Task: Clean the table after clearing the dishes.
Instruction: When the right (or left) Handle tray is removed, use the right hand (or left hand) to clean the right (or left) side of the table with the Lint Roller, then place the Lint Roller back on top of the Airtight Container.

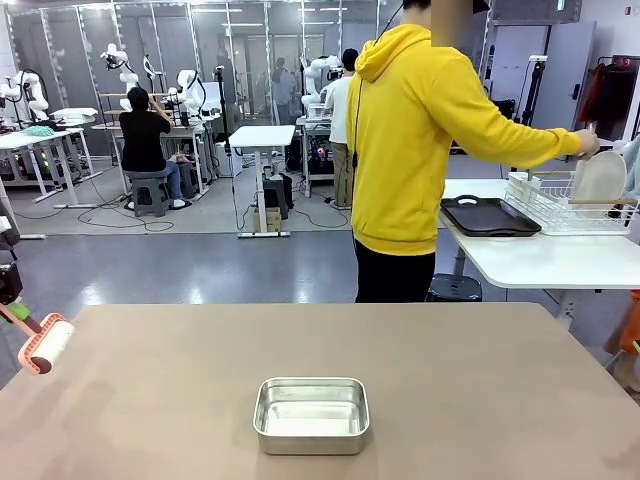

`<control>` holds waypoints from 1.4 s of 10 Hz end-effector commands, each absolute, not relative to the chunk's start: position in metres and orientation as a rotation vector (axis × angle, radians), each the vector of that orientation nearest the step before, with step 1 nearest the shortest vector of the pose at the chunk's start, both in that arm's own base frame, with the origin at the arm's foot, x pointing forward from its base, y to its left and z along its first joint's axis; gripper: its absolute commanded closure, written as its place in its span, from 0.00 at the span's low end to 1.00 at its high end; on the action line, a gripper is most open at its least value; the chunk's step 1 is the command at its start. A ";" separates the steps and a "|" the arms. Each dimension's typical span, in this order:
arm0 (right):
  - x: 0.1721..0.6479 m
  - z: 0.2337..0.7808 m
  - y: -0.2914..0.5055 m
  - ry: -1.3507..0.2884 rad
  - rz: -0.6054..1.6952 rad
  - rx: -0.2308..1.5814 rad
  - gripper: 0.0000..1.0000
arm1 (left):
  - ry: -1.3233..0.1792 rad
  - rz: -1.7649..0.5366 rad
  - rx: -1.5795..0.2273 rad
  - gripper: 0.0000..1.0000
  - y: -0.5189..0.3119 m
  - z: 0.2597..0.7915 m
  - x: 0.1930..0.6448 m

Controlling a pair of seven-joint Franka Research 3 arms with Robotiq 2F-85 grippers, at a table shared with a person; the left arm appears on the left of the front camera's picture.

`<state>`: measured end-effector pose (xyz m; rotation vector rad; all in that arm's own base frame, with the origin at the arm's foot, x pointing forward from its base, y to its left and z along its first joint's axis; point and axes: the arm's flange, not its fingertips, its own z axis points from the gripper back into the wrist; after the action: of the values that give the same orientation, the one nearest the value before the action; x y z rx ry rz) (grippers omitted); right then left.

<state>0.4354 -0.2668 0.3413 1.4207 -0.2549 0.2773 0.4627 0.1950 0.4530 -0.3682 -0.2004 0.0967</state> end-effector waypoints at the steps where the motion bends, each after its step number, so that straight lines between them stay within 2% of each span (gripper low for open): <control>1: 0.434 0.344 -0.266 -0.258 0.280 1.421 0.00 | -0.212 0.085 -0.379 0.79 0.198 0.456 0.463; 13: 0.434 0.344 -0.266 -0.258 0.280 1.421 0.00 | -0.200 0.097 -0.368 0.79 0.195 0.453 0.463; 14: 0.434 0.344 -0.266 -0.258 0.280 1.421 0.00 | -0.248 -0.030 -0.338 0.79 0.180 0.469 0.468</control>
<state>0.4355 -0.2667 0.3413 1.4207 -0.2548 0.2775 0.4653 0.1895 0.4563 -0.3633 -0.2088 0.0578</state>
